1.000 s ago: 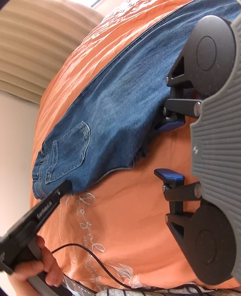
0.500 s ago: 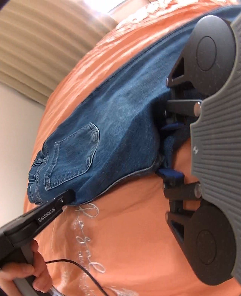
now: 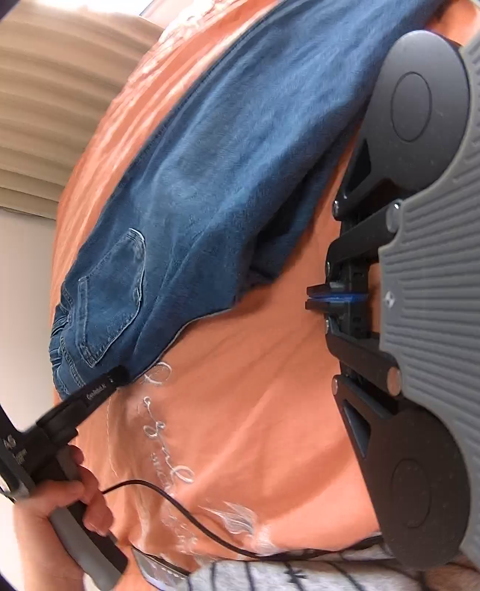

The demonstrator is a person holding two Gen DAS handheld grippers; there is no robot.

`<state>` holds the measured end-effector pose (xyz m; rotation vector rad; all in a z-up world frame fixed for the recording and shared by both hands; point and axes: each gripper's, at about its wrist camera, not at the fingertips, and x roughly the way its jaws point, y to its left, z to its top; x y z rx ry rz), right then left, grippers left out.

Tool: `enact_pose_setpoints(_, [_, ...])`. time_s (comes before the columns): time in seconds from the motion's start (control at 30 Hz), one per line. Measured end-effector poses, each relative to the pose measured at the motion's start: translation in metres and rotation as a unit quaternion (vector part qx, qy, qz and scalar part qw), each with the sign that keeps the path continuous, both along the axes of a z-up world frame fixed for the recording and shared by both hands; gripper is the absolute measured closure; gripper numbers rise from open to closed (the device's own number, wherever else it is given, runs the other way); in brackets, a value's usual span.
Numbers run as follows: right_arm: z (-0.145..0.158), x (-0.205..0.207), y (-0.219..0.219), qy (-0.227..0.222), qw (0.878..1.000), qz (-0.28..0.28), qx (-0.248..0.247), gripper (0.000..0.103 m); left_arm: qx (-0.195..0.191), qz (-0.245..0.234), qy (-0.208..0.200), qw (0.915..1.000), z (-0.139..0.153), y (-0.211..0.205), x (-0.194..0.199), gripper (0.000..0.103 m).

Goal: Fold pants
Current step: 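Press the left tool on the waistband while the right tool grasps the leg edge, then grasp the leg hems of the jeans with the right tool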

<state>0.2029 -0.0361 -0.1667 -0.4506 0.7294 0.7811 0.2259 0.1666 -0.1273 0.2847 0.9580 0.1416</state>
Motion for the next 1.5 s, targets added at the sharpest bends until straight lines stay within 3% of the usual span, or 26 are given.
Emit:
enact_pose_setpoints(0.13, [0.022, 0.001, -0.036, 0.001, 0.998, -0.045, 0.040, 0.103, -0.034, -0.020, -0.030, 0.9988, 0.020, -0.005, -0.012, 0.097])
enact_pose_setpoints(0.27, [0.045, 0.020, -0.074, -0.009, 0.992, -0.105, 0.064, 0.103, -0.105, -0.058, -0.037, 0.9922, 0.038, -0.018, -0.009, 0.097])
enact_pose_setpoints(0.37, [0.053, 0.049, -0.098, -0.026, 0.985, -0.158, 0.060, 0.089, -0.130, -0.079, -0.029, 0.9879, 0.036, -0.038, 0.006, 0.097])
enact_pose_setpoints(0.43, [0.052, 0.076, -0.113, -0.013, 0.979, -0.192, 0.062, 0.081, -0.138, -0.085, -0.022, 0.9865, 0.030, -0.050, 0.020, 0.097])
enact_pose_setpoints(0.73, [0.017, 0.198, -0.162, 0.079, 0.953, -0.282, 0.072, 0.080, -0.191, -0.045, 0.007, 0.9806, -0.006, -0.067, 0.112, 0.097])
enact_pose_setpoints(0.83, [0.006, 0.239, -0.175, 0.087, 0.945, -0.306, 0.080, 0.080, -0.198, -0.031, 0.006, 0.9798, -0.012, -0.065, 0.145, 0.097])
enact_pose_setpoints(1.07, [-0.007, 0.304, -0.211, 0.085, 0.929, -0.351, 0.078, 0.082, -0.172, -0.021, -0.017, 0.9848, -0.021, -0.061, 0.199, 0.097])
enact_pose_setpoints(1.2, [-0.010, 0.316, -0.230, 0.093, 0.923, -0.363, 0.088, 0.103, -0.163, -0.010, -0.019, 0.9863, -0.026, -0.063, 0.214, 0.097])
enact_pose_setpoints(1.3, [-0.005, 0.314, -0.243, 0.107, 0.916, -0.370, 0.111, 0.103, -0.141, -0.010, -0.025, 0.9896, -0.021, -0.071, 0.210, 0.097])
enact_pose_setpoints(1.33, [0.000, 0.309, -0.248, 0.108, 0.913, -0.376, 0.118, 0.097, -0.135, -0.010, -0.031, 0.9903, -0.018, -0.073, 0.208, 0.097])
enact_pose_setpoints(1.4, [0.008, 0.297, -0.262, 0.103, 0.909, -0.383, 0.131, 0.067, -0.129, -0.015, -0.037, 0.9909, -0.011, -0.079, 0.201, 0.097])
enact_pose_setpoints(1.5, [0.020, 0.268, -0.294, 0.111, 0.899, -0.394, 0.157, 0.066, -0.145, -0.029, -0.030, 0.9886, -0.001, -0.094, 0.191, 0.091])
